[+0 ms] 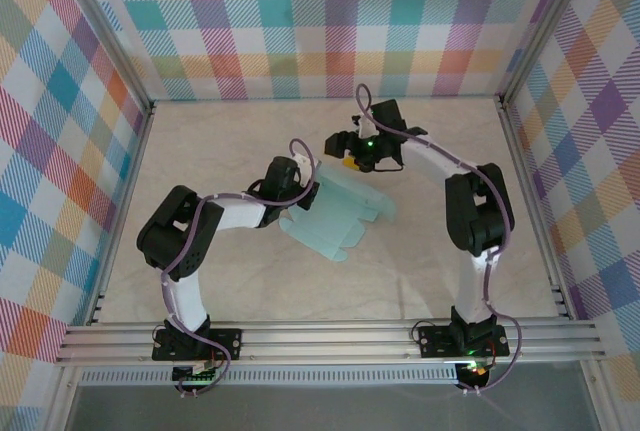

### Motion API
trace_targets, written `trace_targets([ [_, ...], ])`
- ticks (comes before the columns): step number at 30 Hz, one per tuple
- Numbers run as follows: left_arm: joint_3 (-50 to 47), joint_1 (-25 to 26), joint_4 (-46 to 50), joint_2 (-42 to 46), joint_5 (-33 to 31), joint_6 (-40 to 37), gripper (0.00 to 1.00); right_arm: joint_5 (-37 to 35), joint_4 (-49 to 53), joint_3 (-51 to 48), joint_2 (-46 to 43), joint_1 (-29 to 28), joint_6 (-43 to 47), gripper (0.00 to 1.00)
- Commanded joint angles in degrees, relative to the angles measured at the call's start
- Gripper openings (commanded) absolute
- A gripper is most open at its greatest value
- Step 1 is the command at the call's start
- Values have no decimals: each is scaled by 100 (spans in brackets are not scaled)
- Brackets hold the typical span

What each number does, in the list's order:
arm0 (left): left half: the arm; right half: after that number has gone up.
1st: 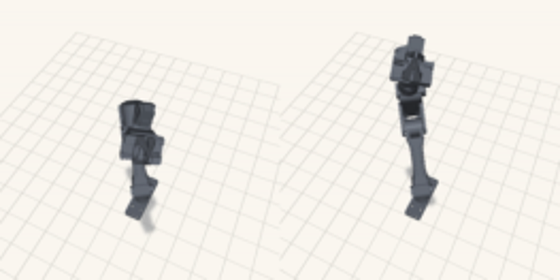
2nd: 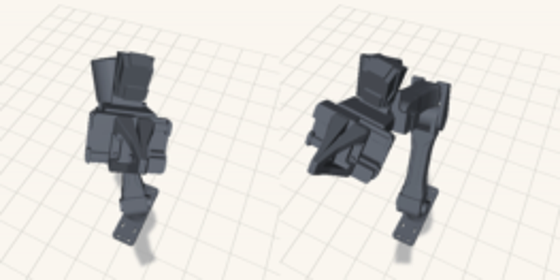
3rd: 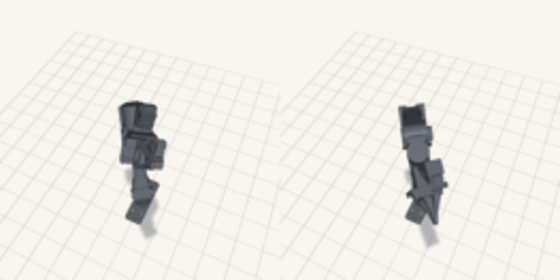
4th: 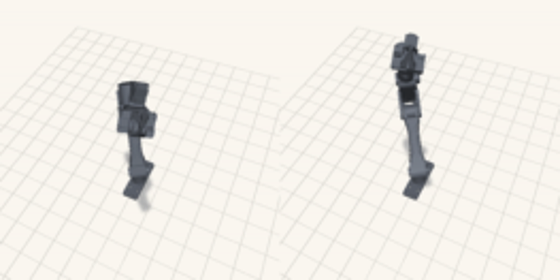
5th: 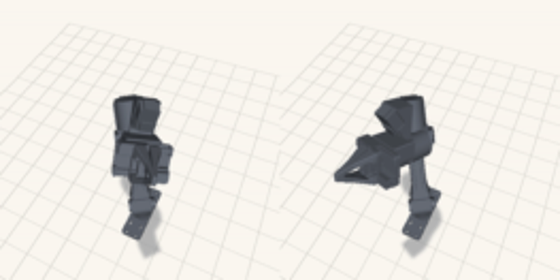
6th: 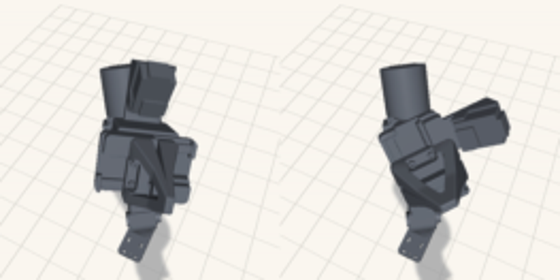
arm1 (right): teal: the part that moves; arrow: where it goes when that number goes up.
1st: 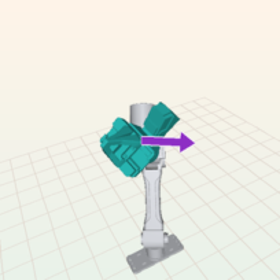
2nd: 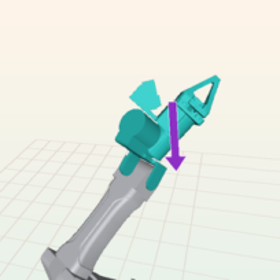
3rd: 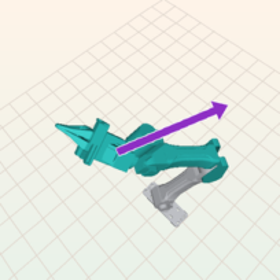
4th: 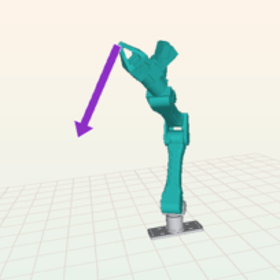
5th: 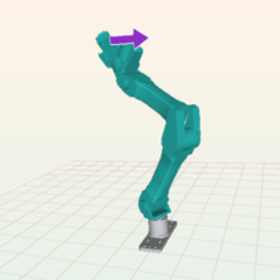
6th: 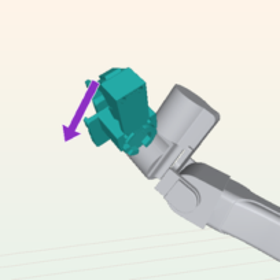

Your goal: Fold the paper box

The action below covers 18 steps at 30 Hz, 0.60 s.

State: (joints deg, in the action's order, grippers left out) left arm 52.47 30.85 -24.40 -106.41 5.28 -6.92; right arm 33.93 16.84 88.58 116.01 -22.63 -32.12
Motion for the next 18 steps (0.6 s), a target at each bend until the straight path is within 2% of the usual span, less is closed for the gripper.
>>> trace_targets([
  [1,-200,53,-18,-116,122,73,12,564,365,302,246,-96,241,80],
  [8,-277,61,-135,-158,83,119,13,674,344,336,565,-120,251,62],
  [18,-248,61,-134,-215,115,171,22,384,570,205,669,-127,513,53],
])
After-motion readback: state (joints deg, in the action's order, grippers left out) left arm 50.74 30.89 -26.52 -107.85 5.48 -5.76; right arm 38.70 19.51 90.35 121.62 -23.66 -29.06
